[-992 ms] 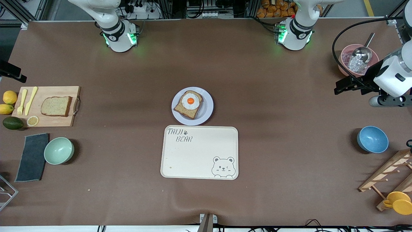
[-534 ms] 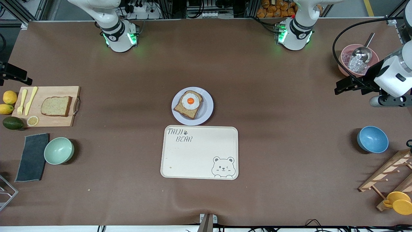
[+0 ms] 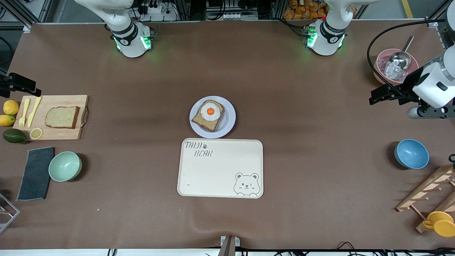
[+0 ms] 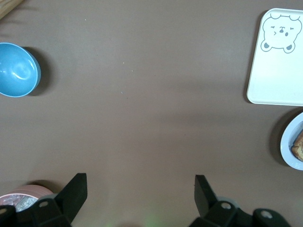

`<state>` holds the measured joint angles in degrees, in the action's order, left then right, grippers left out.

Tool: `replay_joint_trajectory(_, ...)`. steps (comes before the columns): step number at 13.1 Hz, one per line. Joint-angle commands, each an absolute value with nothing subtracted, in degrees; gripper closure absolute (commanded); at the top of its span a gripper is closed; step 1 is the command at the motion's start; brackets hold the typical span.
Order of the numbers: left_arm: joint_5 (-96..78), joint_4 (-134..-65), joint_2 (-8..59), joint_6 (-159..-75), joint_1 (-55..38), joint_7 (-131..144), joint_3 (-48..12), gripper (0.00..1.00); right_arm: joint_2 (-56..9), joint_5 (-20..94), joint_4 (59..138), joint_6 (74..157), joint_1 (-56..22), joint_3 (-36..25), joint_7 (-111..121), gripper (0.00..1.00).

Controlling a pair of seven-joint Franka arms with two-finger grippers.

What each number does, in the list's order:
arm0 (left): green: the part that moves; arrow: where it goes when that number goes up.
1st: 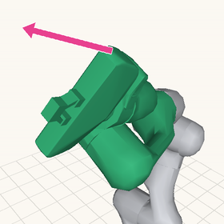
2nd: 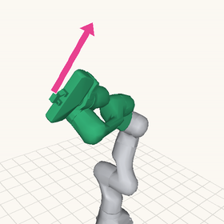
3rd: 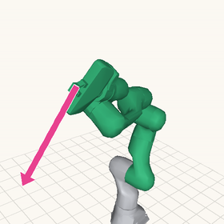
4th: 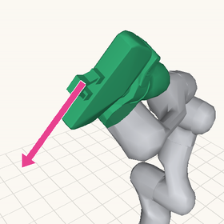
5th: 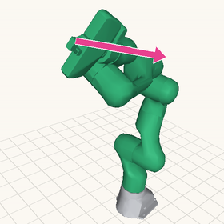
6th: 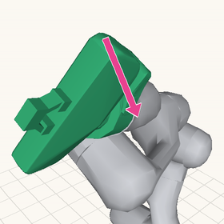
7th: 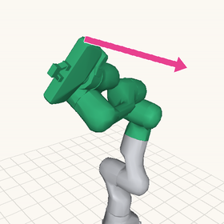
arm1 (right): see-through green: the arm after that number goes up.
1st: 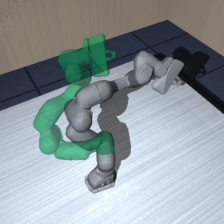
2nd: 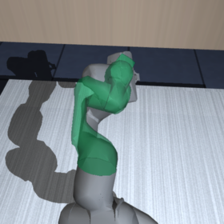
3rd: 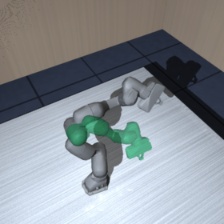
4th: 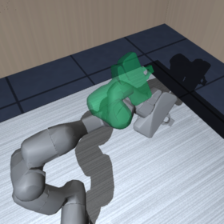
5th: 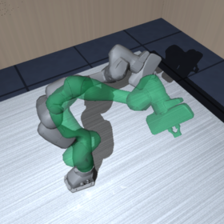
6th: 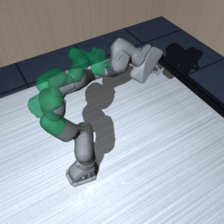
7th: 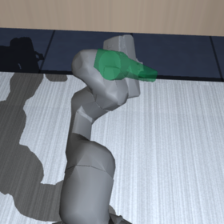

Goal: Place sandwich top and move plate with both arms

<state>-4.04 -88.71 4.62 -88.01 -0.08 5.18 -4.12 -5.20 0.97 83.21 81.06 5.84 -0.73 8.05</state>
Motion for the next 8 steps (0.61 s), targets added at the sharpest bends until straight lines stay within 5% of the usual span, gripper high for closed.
replay_joint_trajectory(1, -5.19, -88.24, 4.66, -87.54, 0.26, 4.92, -4.04, 0.0, -8.78, 0.35, 82.53, 81.21, 4.4, -0.7, 8.26, 0.0)
replay_joint_trajectory(5, -5.19, -88.24, 4.66, -87.54, 0.26, 4.83, -3.96, 0.0, -16.51, -2.45, 82.62, 82.27, 5.7, -1.23, 7.91, 0.0)
replay_joint_trajectory(8, -5.19, -88.24, 4.66, -87.54, 0.26, 4.83, -3.96, 0.0, -18.1, -2.98, 82.97, 82.35, 14.39, -1.41, 8.7, 0.0)
